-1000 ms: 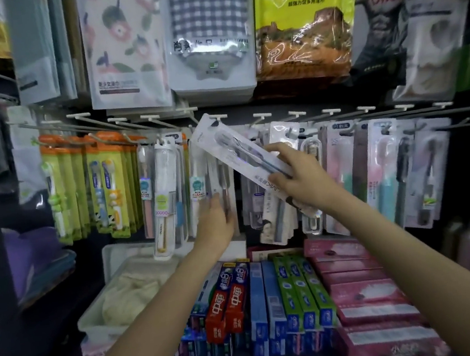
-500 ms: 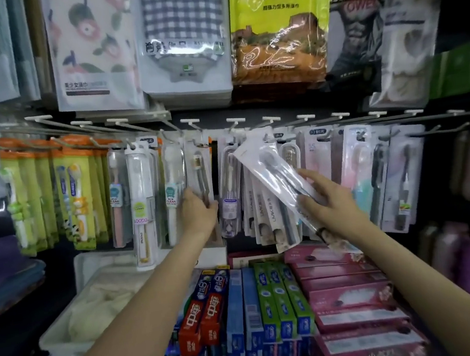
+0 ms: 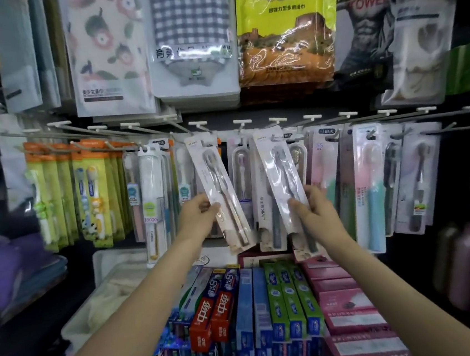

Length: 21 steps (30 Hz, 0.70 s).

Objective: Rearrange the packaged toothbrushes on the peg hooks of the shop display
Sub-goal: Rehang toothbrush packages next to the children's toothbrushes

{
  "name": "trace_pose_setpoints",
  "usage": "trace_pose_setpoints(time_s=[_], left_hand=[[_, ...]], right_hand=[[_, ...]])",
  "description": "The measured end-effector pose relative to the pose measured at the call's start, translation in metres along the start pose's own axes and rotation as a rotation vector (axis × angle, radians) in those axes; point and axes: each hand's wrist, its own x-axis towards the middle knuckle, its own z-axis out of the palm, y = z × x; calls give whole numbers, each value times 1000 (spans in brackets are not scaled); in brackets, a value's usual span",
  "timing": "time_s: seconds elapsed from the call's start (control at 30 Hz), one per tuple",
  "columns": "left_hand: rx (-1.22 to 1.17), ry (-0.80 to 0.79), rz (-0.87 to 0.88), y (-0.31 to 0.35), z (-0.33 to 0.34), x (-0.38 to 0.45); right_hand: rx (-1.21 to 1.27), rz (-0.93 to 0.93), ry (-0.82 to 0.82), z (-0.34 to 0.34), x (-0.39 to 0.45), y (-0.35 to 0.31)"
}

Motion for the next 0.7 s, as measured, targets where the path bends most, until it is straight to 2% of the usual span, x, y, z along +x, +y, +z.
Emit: trace_pose_setpoints(time_s=[0.3, 0.47, 0.6, 0.7], left_hand=[[-286, -228, -25, 8, -27, -30], [-317, -248, -20, 15, -40, -39], [-560, -271, -164, 28, -44, -45], [-538, -300, -186, 36, -55, -50]], right_hand=[[-49, 66, -96, 2, 4, -10], [-79, 140, -107, 0, 2, -9], [-201, 114, -145, 1, 0, -17], [-267, 93, -162, 2, 0, -23]])
